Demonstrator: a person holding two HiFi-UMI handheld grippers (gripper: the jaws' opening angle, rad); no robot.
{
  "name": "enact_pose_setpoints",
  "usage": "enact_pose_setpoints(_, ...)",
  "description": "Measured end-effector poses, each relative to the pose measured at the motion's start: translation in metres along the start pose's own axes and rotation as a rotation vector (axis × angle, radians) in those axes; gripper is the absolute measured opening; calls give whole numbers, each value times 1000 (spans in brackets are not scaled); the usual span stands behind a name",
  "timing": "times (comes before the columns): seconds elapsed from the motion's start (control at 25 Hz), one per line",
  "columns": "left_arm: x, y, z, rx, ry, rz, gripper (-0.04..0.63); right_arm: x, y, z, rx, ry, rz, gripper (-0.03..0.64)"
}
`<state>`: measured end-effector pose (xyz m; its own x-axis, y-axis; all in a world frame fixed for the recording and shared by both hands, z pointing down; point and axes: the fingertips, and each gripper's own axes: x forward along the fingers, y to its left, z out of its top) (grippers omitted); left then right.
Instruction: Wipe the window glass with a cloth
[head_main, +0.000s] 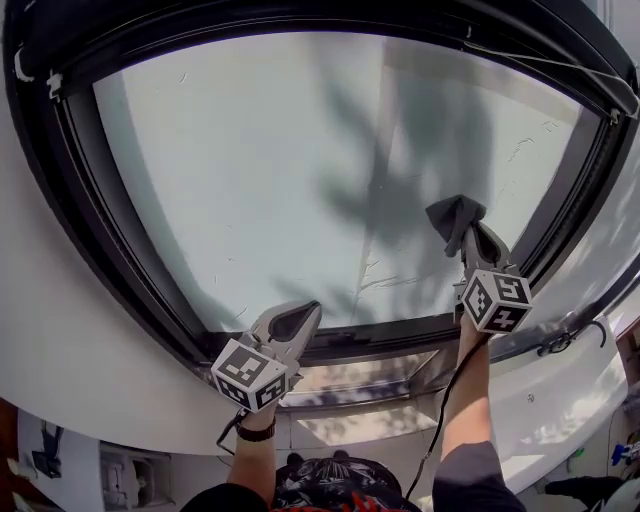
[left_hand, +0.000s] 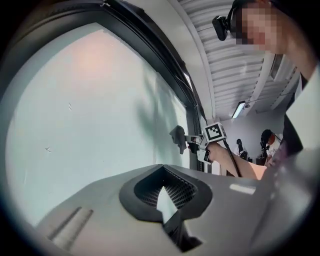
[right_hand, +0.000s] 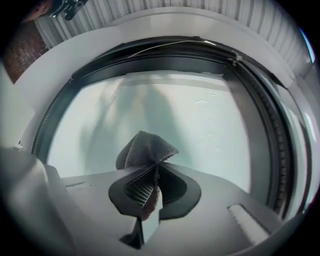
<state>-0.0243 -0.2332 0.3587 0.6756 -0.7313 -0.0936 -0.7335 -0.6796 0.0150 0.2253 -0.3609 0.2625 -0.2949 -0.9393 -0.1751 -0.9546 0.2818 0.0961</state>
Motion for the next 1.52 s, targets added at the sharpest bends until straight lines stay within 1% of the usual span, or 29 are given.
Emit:
enact_pose_setpoints(0.12, 9, -6, 0, 4, 2, -4, -6, -16, -77, -13, 20, 23, -135, 15)
enact_pose_setpoints(0.2, 14, -9, 0, 9, 3, -2, -6, -24, -122, -22, 15, 48, -210, 15)
enact_pose_setpoints(0.32, 17, -12, 0, 14, 9, 5, -6, -33, -169, -36, 6, 100, -274, 15)
enact_pose_setpoints(0.4, 17, -11, -1, 12, 12, 18, -6, -37, -182, -39, 8, 118, -284, 15)
enact_pose_setpoints(0.44, 17, -10, -2, 11, 16, 25, -6, -37, -181, -40, 11, 117, -277, 15)
enact_pose_setpoints(0.56, 19, -9, -7, 16, 34, 34, -6, -33, -157, -39, 32, 93, -221, 15)
enact_pose_setpoints(0.72, 10, -5, -11, 21, 49, 56, -6, -26, -99, -31, 58, 46, -122, 15)
enact_pose_setpoints(0.88, -20, 17, -8, 21, 42, 129, -6, -16, -17, -29, 99, 10, 9, 15)
enact_pose_setpoints(1.0, -48, 35, -5, 22, 34, 195, -6, -10, 59, -25, 138, -14, 135, 15)
enact_pose_setpoints(1.16, -98, 56, 2, 25, 13, 306, -6, 0, 174, -26, 173, -23, 338, 15)
enact_pose_setpoints(1.32, -149, 74, 5, 25, -1, 420, -6, 4, 289, -27, 176, -25, 536, 15)
enact_pose_setpoints(1.44, -183, 80, 7, 26, -3, 484, -6, -1, 365, -30, 162, -24, 659, 15)
enact_pose_setpoints(1.52, -205, 84, 10, 29, -8, 528, -6, -1, 412, -33, 165, -15, 724, 15)
